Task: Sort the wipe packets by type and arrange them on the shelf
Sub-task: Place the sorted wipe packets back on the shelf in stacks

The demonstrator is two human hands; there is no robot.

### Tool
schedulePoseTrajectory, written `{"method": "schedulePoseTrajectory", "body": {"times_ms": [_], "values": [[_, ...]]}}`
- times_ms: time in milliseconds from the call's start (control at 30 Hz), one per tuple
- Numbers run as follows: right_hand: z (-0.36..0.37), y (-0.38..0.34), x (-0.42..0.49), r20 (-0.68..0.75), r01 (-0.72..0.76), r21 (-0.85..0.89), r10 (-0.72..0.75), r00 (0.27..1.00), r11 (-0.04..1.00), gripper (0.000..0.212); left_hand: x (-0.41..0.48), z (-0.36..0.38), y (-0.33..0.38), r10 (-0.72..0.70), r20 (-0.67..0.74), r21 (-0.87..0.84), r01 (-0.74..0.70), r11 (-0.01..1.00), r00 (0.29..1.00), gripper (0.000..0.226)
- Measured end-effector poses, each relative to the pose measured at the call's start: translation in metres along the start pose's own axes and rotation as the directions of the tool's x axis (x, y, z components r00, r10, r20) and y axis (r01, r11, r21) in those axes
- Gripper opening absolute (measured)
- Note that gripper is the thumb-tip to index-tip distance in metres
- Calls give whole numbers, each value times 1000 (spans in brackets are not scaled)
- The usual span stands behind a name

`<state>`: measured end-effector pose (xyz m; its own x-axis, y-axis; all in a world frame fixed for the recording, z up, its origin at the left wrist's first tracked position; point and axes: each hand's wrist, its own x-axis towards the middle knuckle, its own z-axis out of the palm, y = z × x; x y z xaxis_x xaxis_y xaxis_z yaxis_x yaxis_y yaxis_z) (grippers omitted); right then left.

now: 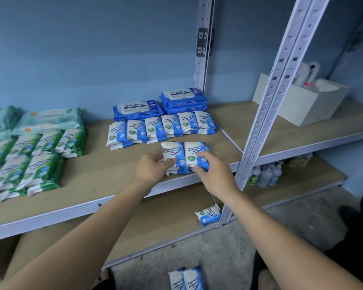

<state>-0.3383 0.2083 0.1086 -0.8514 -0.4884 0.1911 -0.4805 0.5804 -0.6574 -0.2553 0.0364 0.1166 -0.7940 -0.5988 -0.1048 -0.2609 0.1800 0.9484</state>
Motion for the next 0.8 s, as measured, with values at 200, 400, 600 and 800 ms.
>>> {"method": "schedulePoseTrajectory", "body": {"times_ms": [200, 400, 600, 800], "values": [[-5, 7, 14, -61, -48, -29, 46, 997, 998, 34, 18, 20, 2, 11, 33, 16, -11, 1000, 999, 62], [-19, 23, 37, -133, -113, -97, 100, 986, 989, 32, 30, 58, 11, 18, -17, 1, -18, 1000, 1000, 67], [-25, 33, 69, -134, -140, -89, 128, 983, 986, 31, 53, 76, 18, 57, -63, 90, -51, 995, 996, 68], [-18, 45, 94, -144, -174, -53, 164, 976, 983, 32, 70, 83, 21, 68, -66, 104, -61, 993, 995, 72]]}}
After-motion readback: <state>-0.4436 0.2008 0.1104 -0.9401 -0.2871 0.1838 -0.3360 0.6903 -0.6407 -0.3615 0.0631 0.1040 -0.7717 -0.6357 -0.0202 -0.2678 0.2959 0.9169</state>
